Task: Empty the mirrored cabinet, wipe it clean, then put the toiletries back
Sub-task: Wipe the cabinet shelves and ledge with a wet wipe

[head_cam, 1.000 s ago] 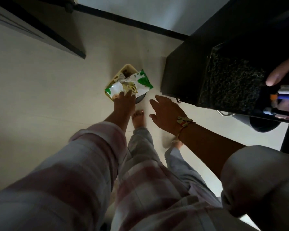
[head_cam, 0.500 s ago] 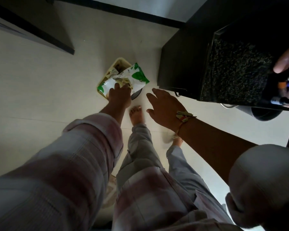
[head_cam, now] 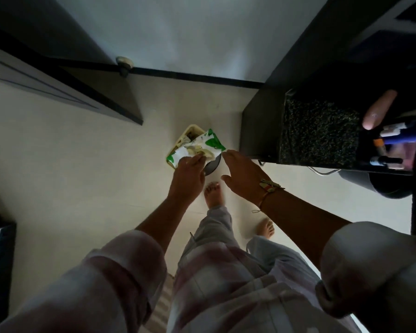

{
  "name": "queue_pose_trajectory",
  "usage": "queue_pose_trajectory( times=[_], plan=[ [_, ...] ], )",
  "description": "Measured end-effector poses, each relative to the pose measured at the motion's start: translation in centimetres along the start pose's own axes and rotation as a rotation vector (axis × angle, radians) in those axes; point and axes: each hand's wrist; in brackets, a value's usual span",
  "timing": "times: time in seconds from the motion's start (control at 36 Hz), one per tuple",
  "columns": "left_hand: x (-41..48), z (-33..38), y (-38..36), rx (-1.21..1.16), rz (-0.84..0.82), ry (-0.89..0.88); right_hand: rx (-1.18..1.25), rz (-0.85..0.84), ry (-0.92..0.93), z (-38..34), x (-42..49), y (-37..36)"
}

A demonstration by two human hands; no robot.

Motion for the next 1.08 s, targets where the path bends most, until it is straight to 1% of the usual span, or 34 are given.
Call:
queue_pose_trajectory(
  times=[0.11,0.19,0.25,0.31,0.39,0.56,0.61,0.67,0.69,0.75,0.78,0.81,0.83,0.92,0.97,1.08],
  plan=[
    [-1.9,4.2,2.8,-0.139,0.085,-0.108,0.166,0.095,0.017,0.5,-1.7,2.2],
    [-2.7,7.6,4.5,-0.198,0.083,-0.179,0.236,0.150,0.019,1.9,-3.2,3.4],
    [-2.8,9.8,5.1,-0.240,0.073,-0.186,0.271,0.224,0.034,3.3,-4.4,3.9],
    [-2.7,12.1,5.5,-0.275,0.075,-0.230,0.272,0.292,0.050,4.8,-5.7,4.5],
    [-2.6,15.8,5.7,-0.293,0.056,-0.294,0.316,0.354,0.003,7.0,-8.1,5.3],
    [-1.4,21.1,4.0,-0.217,-0.094,-0.324,0.369,0.483,-0.114,11.9,-11.9,5.6],
    [-0.8,22.5,3.4,-0.168,-0.142,-0.336,0.338,0.549,-0.179,13.5,-12.8,5.6],
    [0.0,23.7,2.9,-0.122,-0.171,-0.332,0.358,0.604,-0.260,15.1,-13.4,5.5],
    [0.4,24.2,2.8,-0.100,-0.177,-0.327,0.351,0.635,-0.276,15.7,-13.5,5.6],
    [1.6,25.2,2.6,-0.048,-0.183,-0.320,0.352,0.695,-0.253,17.3,-13.4,5.7],
    [2.2,25.6,2.6,-0.023,-0.185,-0.317,0.411,0.647,-0.278,17.9,-13.2,6.0],
    [2.9,26.0,2.6,0.001,-0.186,-0.312,0.472,0.563,-0.334,18.3,-13.1,6.5],
    [3.6,26.4,2.5,0.024,-0.190,-0.303,0.481,0.508,-0.357,18.9,-12.7,6.6],
    [5.5,27.7,2.7,0.083,-0.217,-0.266,0.266,0.502,-0.329,20.0,-11.4,6.6],
    [6.9,28.5,2.9,0.137,-0.257,-0.247,0.126,0.611,-0.325,20.6,-10.2,6.3],
    [9.7,29.7,2.8,0.258,-0.322,-0.229,-0.164,0.565,-0.318,20.5,-8.3,7.9]
  ],
)
Point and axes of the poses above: each hand's wrist, its own x-axis towards the middle knuckle, its own y-axis out of the back of the hand, z = x × y, and after that the axes turned 2 degrees about -x, right-handed
